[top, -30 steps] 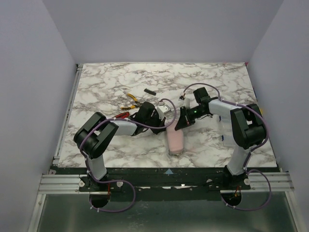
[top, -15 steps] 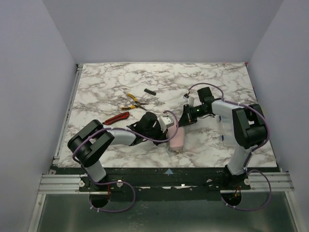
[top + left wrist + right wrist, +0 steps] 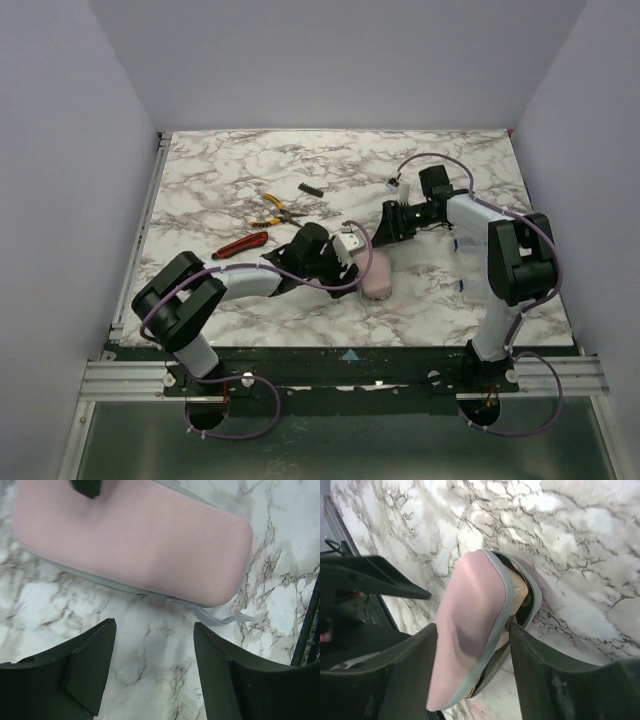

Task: Open the umbrella

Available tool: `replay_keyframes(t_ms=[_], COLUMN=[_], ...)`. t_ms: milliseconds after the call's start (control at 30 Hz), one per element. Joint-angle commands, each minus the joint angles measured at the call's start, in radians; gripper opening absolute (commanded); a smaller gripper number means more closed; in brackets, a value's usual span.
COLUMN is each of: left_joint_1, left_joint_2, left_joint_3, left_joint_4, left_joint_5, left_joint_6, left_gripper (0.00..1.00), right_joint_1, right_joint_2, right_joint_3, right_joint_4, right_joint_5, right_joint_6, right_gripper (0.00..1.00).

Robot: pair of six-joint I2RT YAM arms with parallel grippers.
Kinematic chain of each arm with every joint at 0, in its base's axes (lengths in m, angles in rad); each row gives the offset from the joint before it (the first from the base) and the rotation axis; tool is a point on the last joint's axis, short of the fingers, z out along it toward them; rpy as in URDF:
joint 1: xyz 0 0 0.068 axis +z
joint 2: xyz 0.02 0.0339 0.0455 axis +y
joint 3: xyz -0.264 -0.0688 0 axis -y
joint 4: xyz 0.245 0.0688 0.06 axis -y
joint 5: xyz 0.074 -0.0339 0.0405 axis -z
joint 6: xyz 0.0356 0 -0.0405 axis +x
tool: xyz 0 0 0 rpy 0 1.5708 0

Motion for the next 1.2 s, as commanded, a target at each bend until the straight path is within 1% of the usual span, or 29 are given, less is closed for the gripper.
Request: replay_keyframes(t_ms=[0, 67, 100, 233, 367, 600, 733, 867, 967, 1033, 1067, 1100, 1133, 1167], left_joint_1=[0.075, 0.097, 0.107, 0.154, 0.182, 0.194, 0.198, 0.208, 0.229, 0.257, 0.275, 0.292, 0.312, 0.327], left_joint_2=[-0.123, -0.159, -0.175, -0.22, -0.234, -0.266, -0.284, -0.316, -0.347, -0.358, -0.361, -0.362, -0.364, -0.366], left_joint_3=[0.027, 0.033, 0.035, 0.045, 0.057, 0.067, 0.066, 0.058, 0.039, 0.026, 0.021, 0.017, 0.012, 0.005], left_joint_4=[-0.064, -0.104, -0.125, -0.186, -0.226, -0.24, -0.24, -0.238, -0.241, -0.248, -0.26, -0.268, -0.268, -0.29], left_joint_5=[0.048, 0.05, 0.048, 0.036, 0.028, 0.025, 0.028, 0.034, 0.026, 0.035, 0.037, 0.035, 0.034, 0.029], left_joint_6=[0.007, 0.03, 0.045, 0.085, 0.106, 0.09, 0.057, 0.012, -0.068, -0.136, -0.17, -0.194, -0.215, -0.224], left_gripper=[0.66, 0.67, 0.67, 0.68, 0.68, 0.68, 0.68, 0.68, 0.69, 0.69, 0.69, 0.69, 0.69, 0.69], right_joint_1=[-0.007, -0.008, -0.006, -0.008, -0.007, 0.008, 0.054, 0.129, 0.204, 0.254, 0.277, 0.296, 0.309, 0.327], right_joint_2=[-0.001, -0.018, -0.028, -0.042, -0.047, -0.101, -0.101, -0.08, -0.071, -0.071, -0.067, -0.06, -0.05, -0.035], right_joint_3=[0.069, 0.071, 0.066, 0.036, 0.037, 0.059, 0.058, 0.053, 0.083, 0.095, 0.097, 0.094, 0.092, 0.09], right_joint_4=[-0.153, -0.2, -0.213, -0.26, -0.289, -0.26, -0.229, -0.127, -0.085, -0.058, -0.042, -0.027, -0.018, -0.016], right_joint_5=[0.0, -0.014, -0.016, -0.032, -0.133, -0.21, -0.221, -0.213, -0.184, -0.149, -0.125, -0.097, -0.072, -0.033], right_joint_6=[-0.155, -0.181, -0.182, -0.194, -0.195, -0.141, -0.122, -0.049, -0.034, -0.044, -0.048, -0.051, -0.057, -0.073], right_gripper=[0.69, 0.75, 0.76, 0.76, 0.73, 0.72, 0.74, 0.76, 0.8, 0.88, 0.89, 0.92, 0.99, 1.0])
